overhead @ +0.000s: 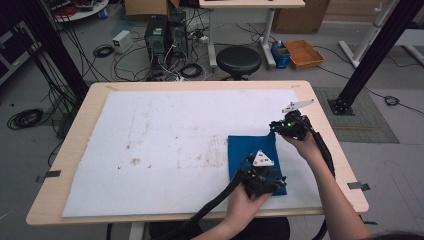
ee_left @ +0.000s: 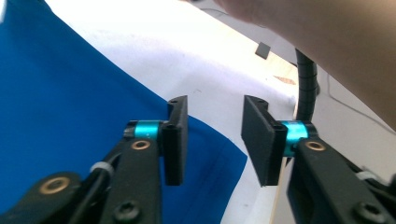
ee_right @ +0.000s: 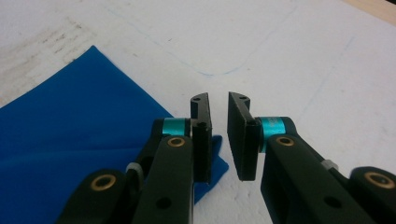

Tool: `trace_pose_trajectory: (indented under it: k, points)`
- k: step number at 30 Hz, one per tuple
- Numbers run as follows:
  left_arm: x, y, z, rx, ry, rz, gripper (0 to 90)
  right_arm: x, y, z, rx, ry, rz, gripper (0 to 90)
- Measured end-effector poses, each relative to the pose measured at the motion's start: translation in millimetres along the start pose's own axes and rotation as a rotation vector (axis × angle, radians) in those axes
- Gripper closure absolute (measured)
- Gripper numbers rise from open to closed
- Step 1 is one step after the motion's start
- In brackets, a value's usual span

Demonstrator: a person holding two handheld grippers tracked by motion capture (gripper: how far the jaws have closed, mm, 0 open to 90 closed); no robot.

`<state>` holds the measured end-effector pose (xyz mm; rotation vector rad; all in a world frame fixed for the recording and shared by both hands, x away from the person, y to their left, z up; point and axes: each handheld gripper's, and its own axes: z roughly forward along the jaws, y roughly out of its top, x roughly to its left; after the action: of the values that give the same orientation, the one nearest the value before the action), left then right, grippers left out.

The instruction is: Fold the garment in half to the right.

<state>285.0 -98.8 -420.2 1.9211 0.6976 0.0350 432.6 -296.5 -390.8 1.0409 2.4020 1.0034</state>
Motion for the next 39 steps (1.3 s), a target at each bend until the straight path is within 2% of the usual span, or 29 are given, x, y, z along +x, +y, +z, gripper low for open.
trace_pose_trajectory:
  k: [3, 5, 7, 10, 14, 17, 18, 21, 26, 27, 29, 34, 39]
  points:
    - [4.9, 1.6, -16.4, -0.017, 0.032, 0.035, 56.8, -0.3, -7.9, -8.9, -0.024, -0.014, 0.04, 72.9]
    - [11.0, 2.4, -27.1, -0.025, 0.052, 0.045, 55.4, 0.3, -13.6, -14.7, -0.049, -0.024, 0.057, 71.0]
    - [20.8, 1.7, -41.9, -0.031, 0.089, 0.054, 54.5, 0.4, -17.9, -18.1, -0.062, -0.029, 0.087, 70.8]
    - [37.0, -1.4, -61.8, -0.032, 0.14, 0.046, 54.4, 1.9, -21.3, -15.3, -0.05, 0.001, 0.15, 69.5]
    - [56.8, -6.5, -88.2, -0.053, 0.204, 0.019, 53.6, 10.5, -22.8, -3.9, -0.017, 0.002, 0.19, 71.0]
    - [66.2, -9.9, -106.4, -0.072, 0.24, 0.007, 52.8, 15.9, -24.8, 2.8, 0.003, 0.0, 0.169, 86.9]
    - [68.1, -10.9, -110.5, -0.075, 0.247, 0.008, 52.8, 17.0, -25.6, 3.9, 0.011, -0.007, 0.165, 89.1]
    - [75.7, -15.8, -125.5, -0.085, 0.271, -0.001, 52.8, 15.8, -28.4, 3.4, 0.016, -0.02, 0.176, 89.6]
    - [83.7, -23.8, -140.0, -0.093, 0.296, -0.018, 52.7, 11.5, -34.1, -3.2, 0.007, -0.046, 0.2, 89.4]
    - [84.8, -24.9, -142.2, -0.09, 0.297, -0.017, 52.8, 11.3, -35.0, -4.5, 0.003, -0.056, 0.198, 88.6]
    - [86.2, -26.5, -145.3, -0.093, 0.301, -0.022, 52.8, 11.2, -37.0, -7.8, -0.012, -0.08, 0.206, 76.3]
    - [89.1, -28.6, -154.3, -0.102, 0.308, -0.021, 52.6, 16.9, -47.7, -26.8, -0.041, -0.071, 0.225, 70.2]
    - [92.7, -30.1, -165.3, -0.116, 0.325, -0.025, 52.4, 45.7, -78.6, -61.4, -0.065, -0.011, 0.25, 63.5]
